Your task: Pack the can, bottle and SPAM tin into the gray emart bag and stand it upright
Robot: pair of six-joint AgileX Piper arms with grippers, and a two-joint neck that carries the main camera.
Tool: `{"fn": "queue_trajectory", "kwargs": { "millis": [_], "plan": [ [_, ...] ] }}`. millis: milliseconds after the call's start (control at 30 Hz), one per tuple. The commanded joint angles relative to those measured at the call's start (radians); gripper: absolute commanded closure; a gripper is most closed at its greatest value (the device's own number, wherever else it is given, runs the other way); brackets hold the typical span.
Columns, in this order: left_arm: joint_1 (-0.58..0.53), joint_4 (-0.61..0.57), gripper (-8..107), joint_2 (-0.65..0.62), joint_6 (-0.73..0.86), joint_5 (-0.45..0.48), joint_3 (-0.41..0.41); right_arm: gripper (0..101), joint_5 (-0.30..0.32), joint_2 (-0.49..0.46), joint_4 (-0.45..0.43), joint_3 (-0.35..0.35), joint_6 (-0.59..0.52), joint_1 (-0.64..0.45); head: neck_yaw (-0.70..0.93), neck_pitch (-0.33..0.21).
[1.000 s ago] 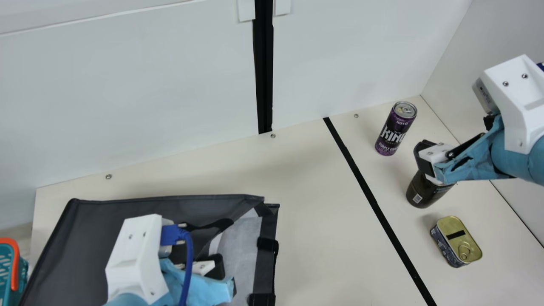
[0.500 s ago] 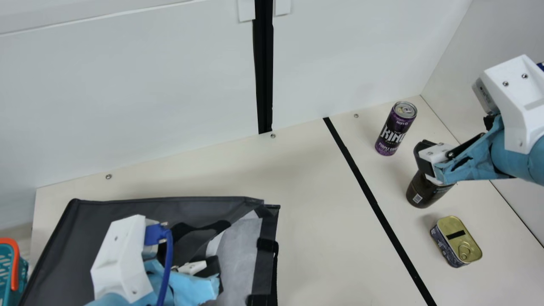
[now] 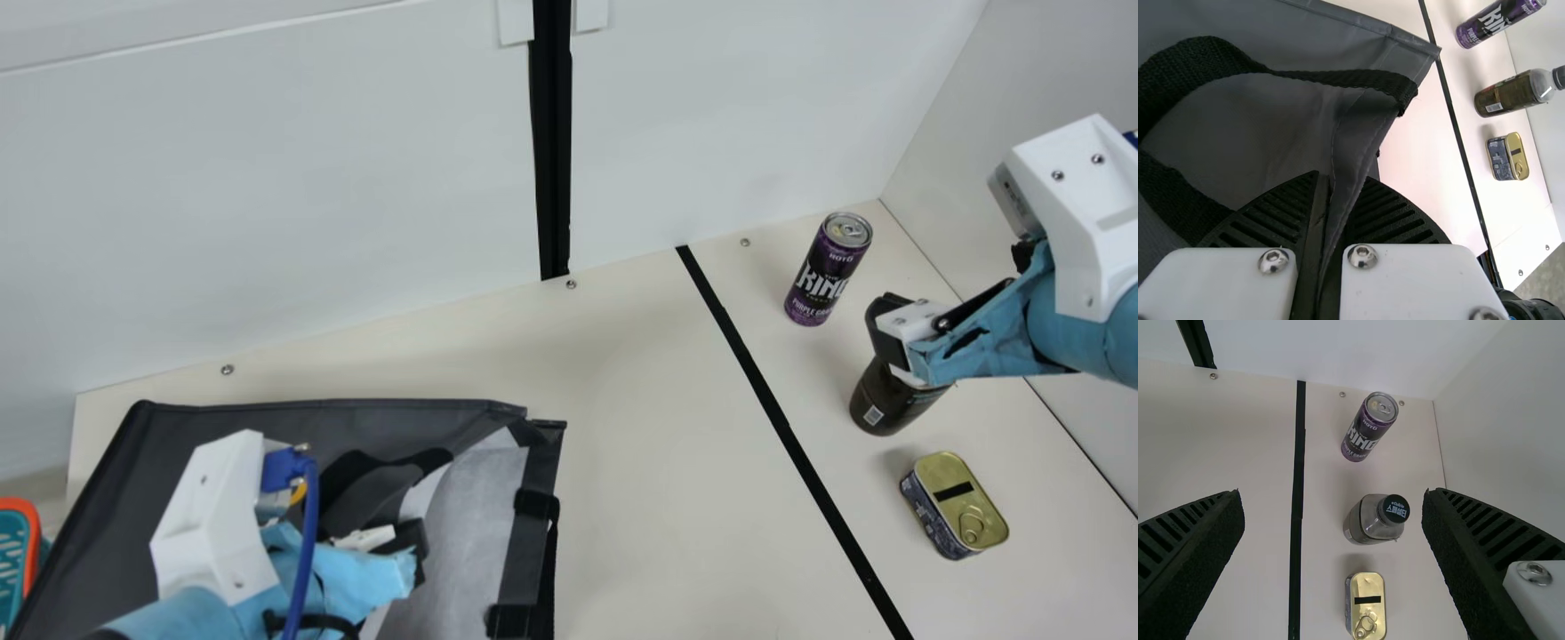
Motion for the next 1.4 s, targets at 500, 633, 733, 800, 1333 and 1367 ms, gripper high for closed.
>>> {"fn": "queue_trajectory", "kwargs": {
  "millis": [500, 633, 733, 800, 1333, 1367],
  "plan": [
    [0.077, -0.022, 107, 0.034, 0.093, 0.025, -0.047, 6, 0.0, 0.0, 0.0, 0.0, 0.0, 0.0, -0.001, -0.023],
    [0.084, -0.026, 107, 0.036, 0.103, 0.026, -0.05, 6, 0.0, 0.0, 0.0, 0.0, 0.0, 0.0, -0.001, -0.023],
    [0.087, -0.028, 107, 0.038, 0.108, 0.026, -0.052, 6, 0.0, 0.0, 0.0, 0.0, 0.0, 0.0, -0.001, -0.023],
    [0.09, -0.03, 107, 0.038, 0.113, 0.026, -0.053, 6, 0.0, 0.0, 0.0, 0.0, 0.0, 0.0, -0.001, -0.023],
    [0.092, -0.037, 107, 0.038, 0.121, 0.028, -0.055, 6, 0.0, 0.0, 0.0, 0.0, 0.0, 0.0, -0.001, -0.023],
    [0.092, -0.037, 107, 0.038, 0.121, 0.028, -0.055, 6, 0.0, 0.0, 0.0, 0.0, 0.0, 0.0, -0.001, -0.023]
  ]
}}
